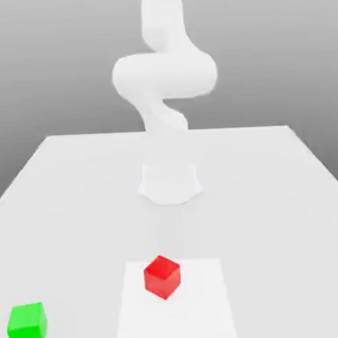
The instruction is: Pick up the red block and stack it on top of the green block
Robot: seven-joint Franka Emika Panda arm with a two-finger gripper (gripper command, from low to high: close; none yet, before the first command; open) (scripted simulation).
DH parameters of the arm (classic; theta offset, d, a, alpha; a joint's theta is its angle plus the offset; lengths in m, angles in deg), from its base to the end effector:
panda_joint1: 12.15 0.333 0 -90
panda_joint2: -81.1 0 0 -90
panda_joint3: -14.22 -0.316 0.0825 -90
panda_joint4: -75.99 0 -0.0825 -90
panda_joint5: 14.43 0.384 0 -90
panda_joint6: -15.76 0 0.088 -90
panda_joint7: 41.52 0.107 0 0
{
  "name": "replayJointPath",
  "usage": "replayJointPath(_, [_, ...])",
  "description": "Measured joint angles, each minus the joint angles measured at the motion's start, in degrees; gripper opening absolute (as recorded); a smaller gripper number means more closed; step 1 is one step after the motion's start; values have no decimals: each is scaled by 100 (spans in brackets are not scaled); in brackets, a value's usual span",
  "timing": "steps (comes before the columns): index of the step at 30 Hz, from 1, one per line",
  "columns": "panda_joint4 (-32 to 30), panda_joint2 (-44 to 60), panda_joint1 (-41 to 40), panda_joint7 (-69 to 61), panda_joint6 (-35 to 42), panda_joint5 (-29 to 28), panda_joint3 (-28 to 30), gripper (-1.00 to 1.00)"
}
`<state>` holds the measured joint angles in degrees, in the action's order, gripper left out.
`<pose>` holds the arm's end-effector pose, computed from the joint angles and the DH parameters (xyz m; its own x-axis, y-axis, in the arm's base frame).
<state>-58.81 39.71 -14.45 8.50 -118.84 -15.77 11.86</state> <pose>0.3781 0.0051 0.6613 0.4779 -0.7477 0.4611 -0.5821 -0.6627 -0.4712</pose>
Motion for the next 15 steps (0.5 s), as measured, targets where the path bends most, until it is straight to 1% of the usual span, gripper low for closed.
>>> replayJointPath(7, [-934,1489,-673,1310,-891,-372,-570,0])
replayJointPath(12, [-1609,2576,-993,2176,-1543,-519,-732,0])
replayJointPath(15, [-2056,3288,-1083,2618,-1999,-427,-732,0])
